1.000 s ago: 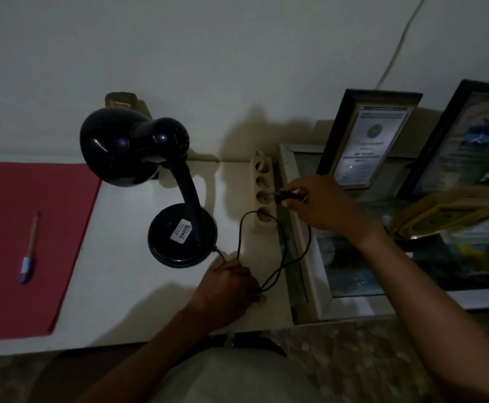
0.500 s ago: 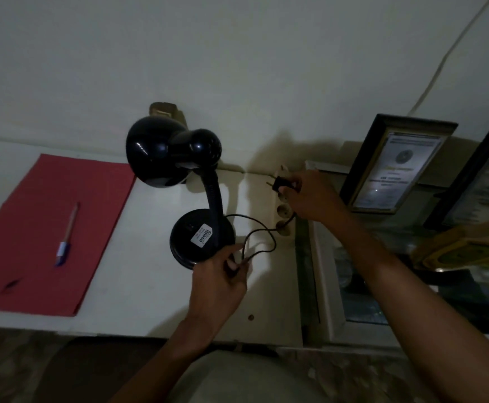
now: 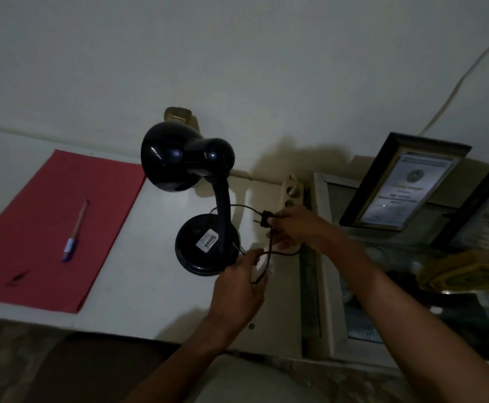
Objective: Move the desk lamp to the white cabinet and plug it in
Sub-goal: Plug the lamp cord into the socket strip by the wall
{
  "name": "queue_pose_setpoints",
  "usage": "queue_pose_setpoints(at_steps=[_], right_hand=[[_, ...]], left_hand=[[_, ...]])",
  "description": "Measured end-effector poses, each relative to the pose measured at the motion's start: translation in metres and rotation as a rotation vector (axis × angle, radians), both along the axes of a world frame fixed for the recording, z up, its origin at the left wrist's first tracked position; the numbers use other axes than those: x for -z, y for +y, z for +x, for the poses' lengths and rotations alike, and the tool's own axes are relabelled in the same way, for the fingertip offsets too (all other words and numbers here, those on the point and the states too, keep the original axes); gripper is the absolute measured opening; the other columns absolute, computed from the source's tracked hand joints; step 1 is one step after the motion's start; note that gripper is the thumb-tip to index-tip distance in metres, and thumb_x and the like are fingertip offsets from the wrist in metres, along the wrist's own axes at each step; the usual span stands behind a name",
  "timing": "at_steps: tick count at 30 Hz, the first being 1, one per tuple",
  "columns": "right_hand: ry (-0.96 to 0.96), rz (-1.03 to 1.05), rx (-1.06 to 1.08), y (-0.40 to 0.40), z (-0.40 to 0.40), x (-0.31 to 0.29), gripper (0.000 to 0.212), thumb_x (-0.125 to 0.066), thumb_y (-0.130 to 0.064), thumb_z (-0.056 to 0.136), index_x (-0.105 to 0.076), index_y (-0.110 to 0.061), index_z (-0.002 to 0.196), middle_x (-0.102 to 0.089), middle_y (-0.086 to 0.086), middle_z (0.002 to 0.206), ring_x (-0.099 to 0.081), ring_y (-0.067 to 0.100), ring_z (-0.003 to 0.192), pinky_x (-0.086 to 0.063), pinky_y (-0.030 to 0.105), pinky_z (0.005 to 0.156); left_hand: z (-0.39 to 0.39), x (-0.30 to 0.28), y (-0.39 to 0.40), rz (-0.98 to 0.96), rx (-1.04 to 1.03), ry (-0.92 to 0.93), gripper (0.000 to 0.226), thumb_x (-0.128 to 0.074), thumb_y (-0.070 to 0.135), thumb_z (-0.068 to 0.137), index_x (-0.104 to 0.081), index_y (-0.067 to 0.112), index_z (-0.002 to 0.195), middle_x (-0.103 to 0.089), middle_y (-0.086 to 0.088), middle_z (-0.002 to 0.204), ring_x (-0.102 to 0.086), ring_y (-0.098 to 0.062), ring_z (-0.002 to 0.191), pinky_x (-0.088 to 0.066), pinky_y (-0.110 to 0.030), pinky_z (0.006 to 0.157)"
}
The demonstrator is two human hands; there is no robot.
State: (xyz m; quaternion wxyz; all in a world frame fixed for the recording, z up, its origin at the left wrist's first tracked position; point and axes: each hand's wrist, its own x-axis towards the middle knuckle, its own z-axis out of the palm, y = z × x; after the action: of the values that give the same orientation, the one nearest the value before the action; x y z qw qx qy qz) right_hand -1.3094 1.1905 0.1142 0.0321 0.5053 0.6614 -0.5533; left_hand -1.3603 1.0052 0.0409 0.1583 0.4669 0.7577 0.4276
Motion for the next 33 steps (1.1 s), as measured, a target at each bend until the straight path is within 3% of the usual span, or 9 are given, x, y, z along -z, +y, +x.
queue_pose_setpoints(at_steps=[7,12,15,19,22,24,28,30,33], right_hand=[[0.120,0.128,0.066,0.011,-0.017,0.000,0.016,-0.066,-0.020,0.094,-0.065,-0.012,0.109,-0.072,0.005,0.078,-0.069,0.008,0.051,-0.053,0.020,0.044],[0.058,0.386,-0.017,0.017,-0.013,-0.011,0.022,-0.064,-0.018,0.094,-0.068,-0.010,0.114,-0.069,0.005,0.087,-0.066,0.016,0.067,-0.052,0.024,0.052],[-0.051,0.702,-0.168,0.024,-0.003,-0.027,0.028,-0.065,-0.016,0.093,-0.070,-0.008,0.119,-0.068,0.009,0.107,-0.065,0.021,0.094,-0.046,0.022,0.072],[-0.314,0.758,-0.377,0.031,0.007,-0.038,0.028,-0.066,-0.011,0.090,-0.071,-0.001,0.115,-0.067,0.019,0.119,-0.065,0.030,0.106,-0.054,0.031,0.083],[-0.412,0.756,-0.430,0.033,0.013,-0.032,0.006,-0.065,-0.008,0.089,-0.069,-0.003,0.088,-0.067,0.016,0.104,-0.063,0.026,0.092,-0.046,0.022,0.062],[-0.461,0.760,-0.456,0.036,0.015,-0.024,0.019,-0.061,-0.002,0.088,-0.058,-0.008,0.071,-0.064,0.011,0.087,-0.054,0.021,0.077,-0.031,0.018,0.048],[-0.514,0.809,-0.543,0.041,0.015,-0.015,0.014,-0.066,-0.006,0.085,-0.071,-0.003,0.098,-0.069,0.016,0.103,-0.065,0.024,0.082,-0.042,0.024,0.058],[-0.551,0.836,-0.597,0.042,0.011,-0.011,0.020,-0.068,-0.013,0.088,-0.069,-0.004,0.106,-0.068,0.014,0.108,-0.067,0.026,0.091,-0.043,0.026,0.064],[-0.568,0.837,-0.625,0.041,0.007,-0.008,0.016,-0.064,-0.011,0.090,-0.067,-0.001,0.102,-0.068,0.017,0.106,-0.060,0.023,0.078,-0.044,0.030,0.064]], left_hand=[[0.007,-0.008,0.011,0.059,0.133,0.295,0.047,-0.053,0.037,0.096,-0.048,0.024,0.141,-0.072,-0.002,0.111,-0.067,-0.019,0.097,-0.054,-0.030,0.075],[0.005,-0.012,0.044,0.009,0.110,0.036,0.037,-0.062,0.022,0.095,-0.062,0.019,0.132,-0.076,-0.012,0.097,-0.071,-0.023,0.082,-0.057,-0.033,0.067],[0.003,-0.009,0.058,-0.018,0.020,-0.066,0.032,-0.064,0.017,0.092,-0.068,0.016,0.124,-0.076,-0.010,0.102,-0.072,-0.021,0.081,-0.060,-0.035,0.069],[-0.003,-0.006,0.067,-0.104,-0.075,-0.190,0.029,-0.066,0.023,0.089,-0.071,0.018,0.117,-0.076,-0.002,0.102,-0.070,-0.009,0.071,-0.059,-0.029,0.068],[-0.008,-0.006,0.071,-0.130,-0.094,-0.174,0.031,-0.065,0.020,0.087,-0.070,0.019,0.118,-0.076,-0.001,0.105,-0.071,-0.011,0.076,-0.054,-0.022,0.067],[-0.012,-0.007,0.075,-0.166,-0.110,-0.176,0.032,-0.065,0.019,0.086,-0.070,0.018,0.118,-0.073,-0.002,0.115,-0.070,-0.019,0.096,-0.055,-0.026,0.078],[-0.018,-0.007,0.082,-0.300,-0.004,-0.080,0.012,-0.063,0.013,0.085,-0.070,0.013,0.095,-0.067,-0.008,0.116,-0.064,-0.027,0.108,-0.056,-0.037,0.085],[-0.020,-0.006,0.083,-0.350,0.072,0.001,0.019,-0.060,0.006,0.084,-0.068,-0.001,0.099,-0.062,-0.014,0.116,-0.062,-0.032,0.106,-0.056,-0.040,0.084],[-0.020,-0.004,0.081,-0.381,0.199,0.187,0.024,-0.058,0.009,0.083,-0.065,0.002,0.105,-0.056,-0.014,0.122,-0.056,-0.033,0.109,-0.053,-0.041,0.085]])
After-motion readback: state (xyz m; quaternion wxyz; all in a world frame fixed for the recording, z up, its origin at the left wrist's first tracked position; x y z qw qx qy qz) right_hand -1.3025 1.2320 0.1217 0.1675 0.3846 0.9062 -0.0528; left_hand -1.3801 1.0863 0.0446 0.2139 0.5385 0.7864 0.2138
